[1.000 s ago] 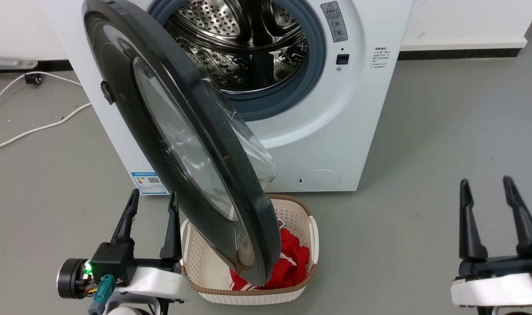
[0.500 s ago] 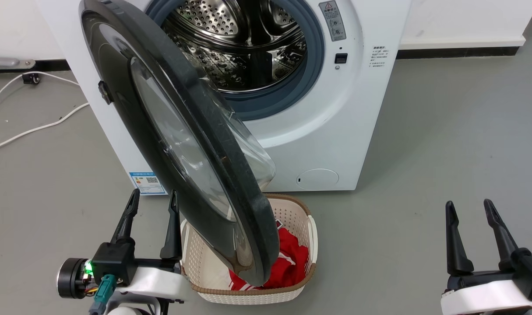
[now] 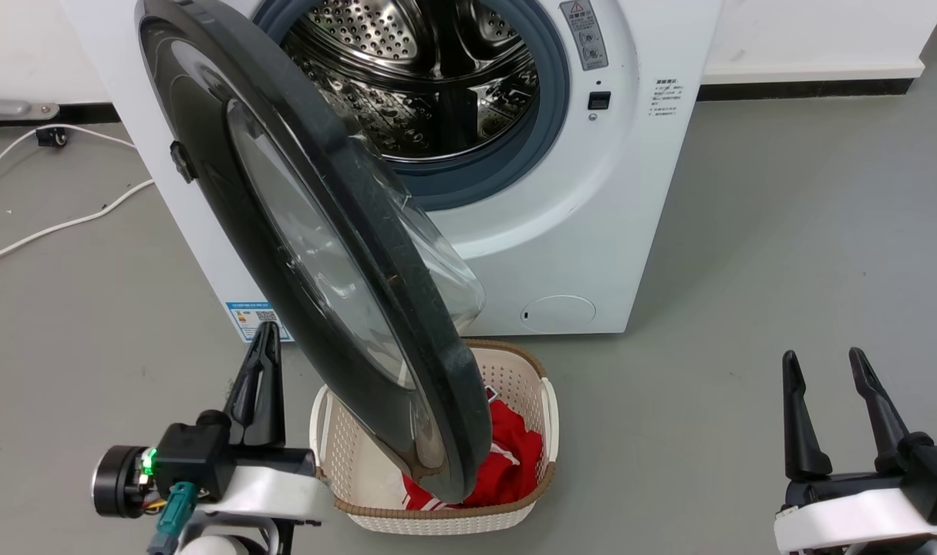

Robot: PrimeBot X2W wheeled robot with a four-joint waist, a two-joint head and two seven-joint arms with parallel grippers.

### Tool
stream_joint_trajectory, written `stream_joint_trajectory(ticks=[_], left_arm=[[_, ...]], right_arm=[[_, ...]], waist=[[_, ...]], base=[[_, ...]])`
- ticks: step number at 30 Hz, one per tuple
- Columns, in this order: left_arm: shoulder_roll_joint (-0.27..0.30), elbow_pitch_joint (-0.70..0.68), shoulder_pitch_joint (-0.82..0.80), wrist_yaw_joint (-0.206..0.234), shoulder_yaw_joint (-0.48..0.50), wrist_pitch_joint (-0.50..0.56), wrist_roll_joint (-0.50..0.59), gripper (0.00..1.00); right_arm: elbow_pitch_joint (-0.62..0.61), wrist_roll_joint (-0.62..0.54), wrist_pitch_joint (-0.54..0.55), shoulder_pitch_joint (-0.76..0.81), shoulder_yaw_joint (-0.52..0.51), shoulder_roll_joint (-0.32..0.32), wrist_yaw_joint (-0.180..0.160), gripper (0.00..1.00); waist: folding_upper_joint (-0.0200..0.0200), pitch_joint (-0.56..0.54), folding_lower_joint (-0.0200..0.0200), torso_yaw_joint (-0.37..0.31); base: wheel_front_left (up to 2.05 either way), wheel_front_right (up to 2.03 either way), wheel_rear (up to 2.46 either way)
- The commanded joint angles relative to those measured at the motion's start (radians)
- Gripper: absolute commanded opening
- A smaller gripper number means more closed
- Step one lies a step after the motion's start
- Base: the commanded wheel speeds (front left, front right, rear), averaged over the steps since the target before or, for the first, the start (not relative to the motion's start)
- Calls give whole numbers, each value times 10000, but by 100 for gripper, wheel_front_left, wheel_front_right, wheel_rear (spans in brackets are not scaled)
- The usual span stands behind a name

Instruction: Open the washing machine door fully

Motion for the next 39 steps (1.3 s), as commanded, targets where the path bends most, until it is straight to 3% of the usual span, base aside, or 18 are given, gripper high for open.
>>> stream_joint_trajectory(ticks=[1,14,18,21,26,33,39], left_arm=[[-6,-152,-111,12,40,-25,53,0],[18,-4582,-904,230,270,-21,472,0],[59,-6038,-1167,126,-201,-21,666,0],[117,-6615,-1245,-184,-989,-15,693,0],[257,-6163,-773,-660,-2810,-15,412,0],[973,-3907,458,-880,-5202,-17,-51,0],[1442,-1858,1086,-902,-6158,-23,-399,0]], right_arm=[[29,28,-42,-91,8,19,-3,100],[101,196,-55,-166,17,19,-3,100],[80,213,-56,-194,8,19,-3,100],[80,230,-57,-198,11,19,-3,100],[100,255,-58,-220,16,19,-3,100],[150,294,-58,-87,50,18,-3,100],[161,274,-59,-11,73,18,-3,100]], waist=[[-1,5,0,0],[-1,62,0,41],[-1,110,0,34],[-1,133,0,31],[-1,115,0,19],[-1,28,0,-26],[-1,12,0,-23]], base=[[0,0,0],[0,0,0],[0,0,0],[0,0,0],[0,0,0],[0,0,0],[0,0,0]])
